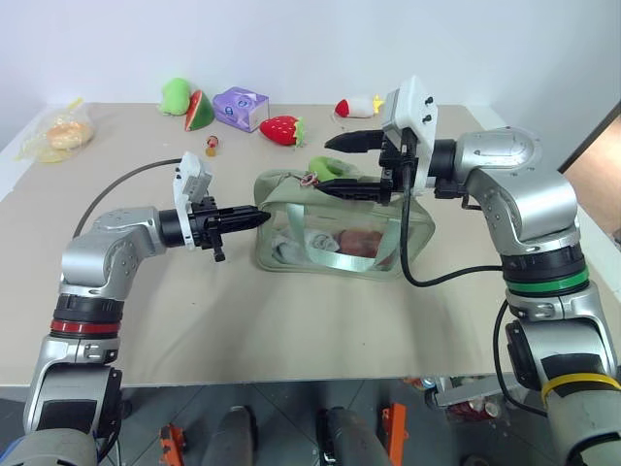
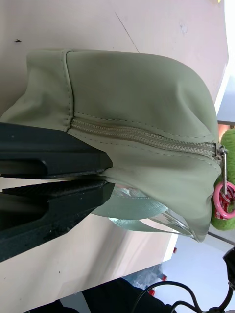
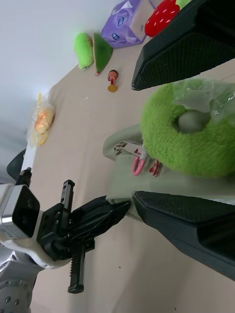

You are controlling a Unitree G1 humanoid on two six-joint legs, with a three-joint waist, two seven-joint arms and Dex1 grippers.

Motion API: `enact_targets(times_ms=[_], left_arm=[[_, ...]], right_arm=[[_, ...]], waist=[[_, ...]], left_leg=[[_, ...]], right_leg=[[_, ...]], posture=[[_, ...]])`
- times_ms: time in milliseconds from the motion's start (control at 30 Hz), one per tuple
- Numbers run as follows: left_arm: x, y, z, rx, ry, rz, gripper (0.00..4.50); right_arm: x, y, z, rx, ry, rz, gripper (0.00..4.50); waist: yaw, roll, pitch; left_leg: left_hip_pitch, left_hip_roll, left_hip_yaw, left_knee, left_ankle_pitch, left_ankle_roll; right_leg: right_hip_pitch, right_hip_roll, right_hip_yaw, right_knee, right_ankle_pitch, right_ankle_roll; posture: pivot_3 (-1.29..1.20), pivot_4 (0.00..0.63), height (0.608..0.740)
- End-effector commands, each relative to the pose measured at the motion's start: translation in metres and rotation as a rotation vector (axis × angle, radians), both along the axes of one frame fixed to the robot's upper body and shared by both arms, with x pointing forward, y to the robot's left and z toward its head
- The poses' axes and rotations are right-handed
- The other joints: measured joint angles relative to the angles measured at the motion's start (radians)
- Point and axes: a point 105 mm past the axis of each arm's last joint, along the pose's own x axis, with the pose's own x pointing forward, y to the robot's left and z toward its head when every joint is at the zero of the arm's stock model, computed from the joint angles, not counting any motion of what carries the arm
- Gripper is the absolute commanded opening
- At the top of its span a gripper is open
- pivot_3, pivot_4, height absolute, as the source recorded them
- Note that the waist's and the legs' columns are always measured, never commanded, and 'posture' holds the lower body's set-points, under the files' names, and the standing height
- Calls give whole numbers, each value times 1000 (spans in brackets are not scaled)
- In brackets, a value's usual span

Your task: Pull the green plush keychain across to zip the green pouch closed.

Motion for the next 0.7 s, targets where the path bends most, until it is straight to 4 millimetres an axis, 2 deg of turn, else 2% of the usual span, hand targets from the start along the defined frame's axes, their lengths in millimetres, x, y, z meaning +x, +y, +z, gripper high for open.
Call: enact_targets(times_ms=[33,333,433,667,700], left_arm=[[-4,-6,10,-5,-46,-31,0],[-4,-6,12,-2,-52,-25,0],[-4,-7,13,-2,-57,-23,0],[-4,-5,15,-2,-65,-13,0],[-4,-5,16,-2,-66,-12,0]], right_arm=[[1,-1,6,8,-37,-4,3393],[8,-1,-1,-6,-29,-29,3393],[9,-1,-8,-12,-3,-31,2601],[4,-5,-17,-38,28,-3,140],[3,-6,-17,-40,29,0,65]], waist=[[0,0,0],[0,0,0],[0,0,0],[0,0,0],[0,0,0]], left_leg=[[0,0,0,0,0,0],[0,0,0,0,0,0],[0,0,0,0,0,0],[0,0,0,0,0,0],[0,0,0,0,0,0]], right_leg=[[0,0,0,0,0,0],[0,0,0,0,0,0],[0,0,0,0,0,0],[0,0,0,0,0,0],[0,0,0,0,0,0]], posture=[[0,150,740],[0,150,740],[0,150,740],[0,150,740],[0,150,740]])
